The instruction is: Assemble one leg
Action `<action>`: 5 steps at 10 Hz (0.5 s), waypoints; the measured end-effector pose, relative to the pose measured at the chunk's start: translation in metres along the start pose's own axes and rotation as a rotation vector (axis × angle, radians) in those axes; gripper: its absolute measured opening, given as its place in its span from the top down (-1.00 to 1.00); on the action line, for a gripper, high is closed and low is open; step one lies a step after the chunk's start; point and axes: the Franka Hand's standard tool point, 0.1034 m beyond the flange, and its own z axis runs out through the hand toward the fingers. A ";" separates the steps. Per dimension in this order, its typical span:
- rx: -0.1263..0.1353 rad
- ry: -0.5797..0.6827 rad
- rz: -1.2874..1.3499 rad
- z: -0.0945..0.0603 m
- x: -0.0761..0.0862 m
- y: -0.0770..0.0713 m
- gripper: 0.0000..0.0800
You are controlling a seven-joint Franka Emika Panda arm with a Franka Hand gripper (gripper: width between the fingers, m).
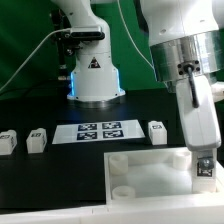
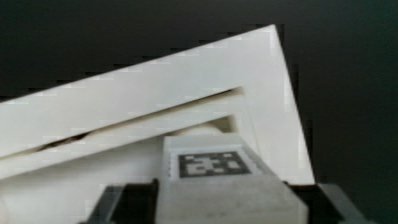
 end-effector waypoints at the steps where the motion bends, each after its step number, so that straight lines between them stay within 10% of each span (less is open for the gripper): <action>1: -0.001 0.000 0.001 0.000 0.000 0.000 -0.26; 5: -0.078 0.010 -0.572 0.004 -0.005 0.013 -0.61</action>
Offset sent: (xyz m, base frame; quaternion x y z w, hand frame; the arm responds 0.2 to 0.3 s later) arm -0.0067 0.0123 -0.0010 -0.0468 -0.0032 -0.2861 0.9571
